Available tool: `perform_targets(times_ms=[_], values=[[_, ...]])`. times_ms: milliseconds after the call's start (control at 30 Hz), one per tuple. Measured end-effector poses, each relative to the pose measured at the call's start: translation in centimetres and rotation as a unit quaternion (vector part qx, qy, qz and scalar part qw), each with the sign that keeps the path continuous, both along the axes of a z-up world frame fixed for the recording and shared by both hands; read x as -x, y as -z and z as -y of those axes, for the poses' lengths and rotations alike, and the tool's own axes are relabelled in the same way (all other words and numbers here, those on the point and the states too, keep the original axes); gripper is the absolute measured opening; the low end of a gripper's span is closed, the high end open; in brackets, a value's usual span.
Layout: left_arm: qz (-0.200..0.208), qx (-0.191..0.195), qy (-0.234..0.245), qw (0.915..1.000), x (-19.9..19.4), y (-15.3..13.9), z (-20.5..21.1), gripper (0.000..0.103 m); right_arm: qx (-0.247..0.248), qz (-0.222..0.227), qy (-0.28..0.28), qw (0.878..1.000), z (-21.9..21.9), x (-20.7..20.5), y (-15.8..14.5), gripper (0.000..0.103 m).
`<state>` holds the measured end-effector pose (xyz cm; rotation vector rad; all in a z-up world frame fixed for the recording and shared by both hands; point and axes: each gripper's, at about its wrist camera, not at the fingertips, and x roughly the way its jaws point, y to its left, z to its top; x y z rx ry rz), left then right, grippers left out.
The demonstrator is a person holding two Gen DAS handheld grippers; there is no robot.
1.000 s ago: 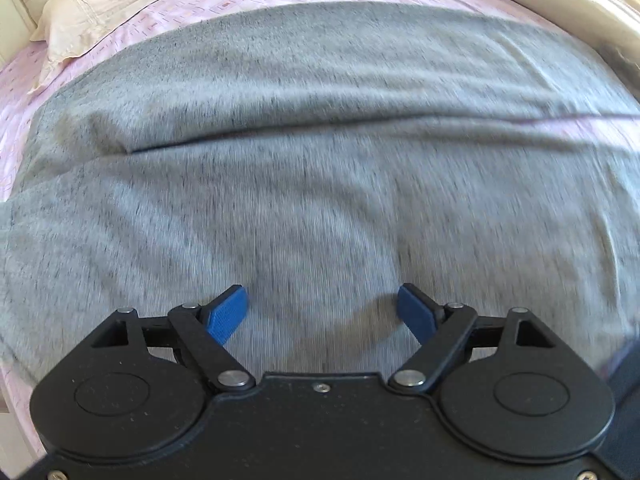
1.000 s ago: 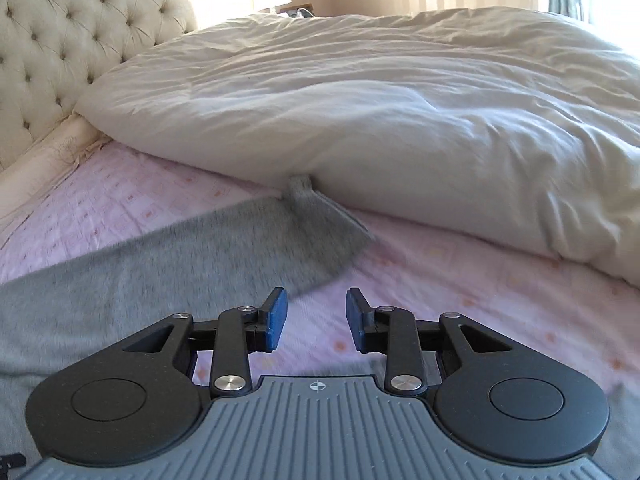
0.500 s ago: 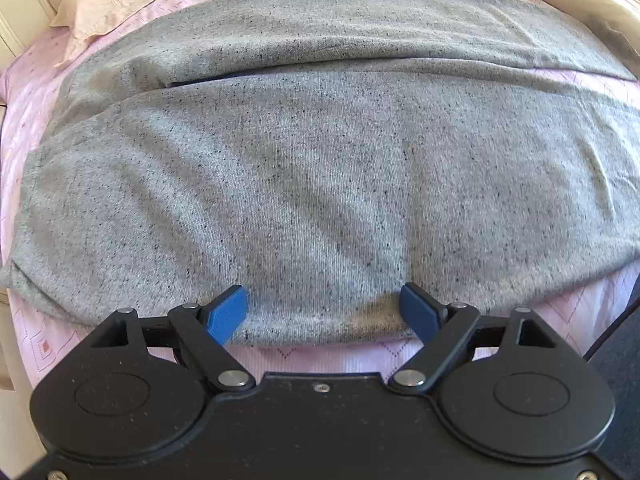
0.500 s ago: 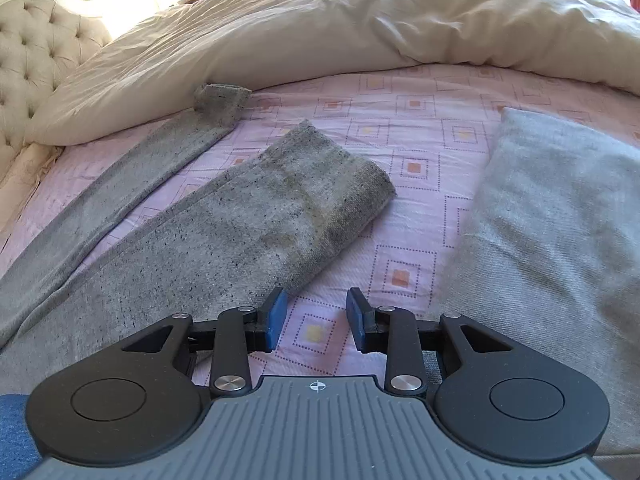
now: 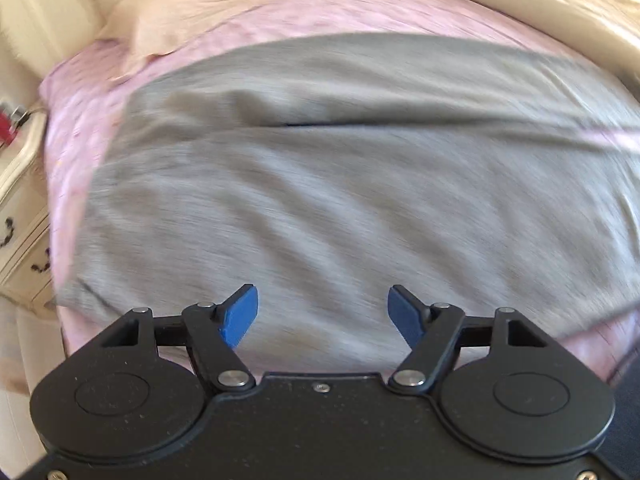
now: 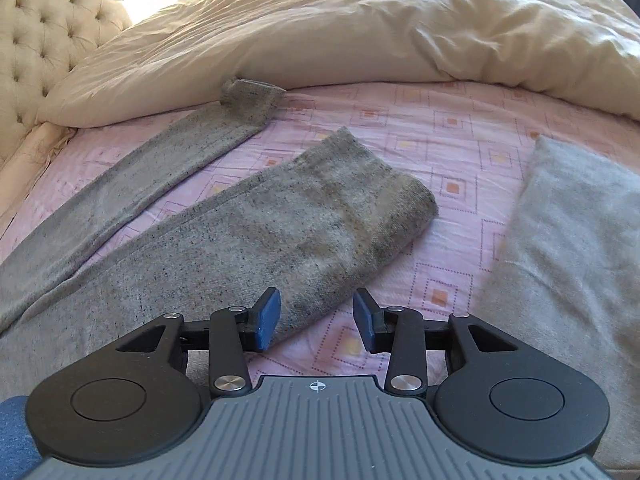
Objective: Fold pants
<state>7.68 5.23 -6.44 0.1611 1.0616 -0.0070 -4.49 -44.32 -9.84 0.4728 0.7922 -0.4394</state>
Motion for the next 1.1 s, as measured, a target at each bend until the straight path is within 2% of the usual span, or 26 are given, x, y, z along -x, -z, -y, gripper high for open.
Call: perform_targets(times_ms=[233,367,533,733,900,967,1033,1100], values=[[0.022,-0.015,-0.072,0.9971,-6.5,-1.2,-8.9,0.074,0.066,0.012,-0.064,0.996,-3.2,-3.6,-3.6,0.039],[0.026,0.002,-0.104,0.9943,-10.6,-1.4,-13.6,0.074,0.093,0.024,-0.117,0.989,-6.0,-6.6,-5.7,0.039],[0.016,0.024,-0.129,0.9913,-14.5,-0.3,-17.6,0.074,0.099,0.04,-0.174,0.979,-9.5,-11.3,-7.3,0.039],[-0.016,0.03,-0.13,0.991,-18.0,3.2,-20.8,0.075,0.084,0.044,-0.218,0.971,-13.4,-15.7,-6.8,0.039],[-0.007,0.056,-0.124,0.9907,-19.1,4.4,-22.7,0.09,0.072,0.032,-0.248,0.965,-16.5,-17.8,-5.6,0.039],[-0.012,0.065,-0.12,0.9905,-19.3,4.9,-23.2,0.097,0.069,0.028,-0.258,0.963,-17.3,-18.2,-5.1,0.039],[-0.019,0.087,-0.119,0.9889,-19.4,5.3,-23.5,0.1,0.068,0.022,-0.266,0.961,-18.0,-18.5,-4.7,0.039],[-0.012,0.101,-0.129,0.9864,-19.4,5.2,-23.3,0.095,0.065,0.018,-0.272,0.96,-18.6,-18.6,-4.2,0.039]])
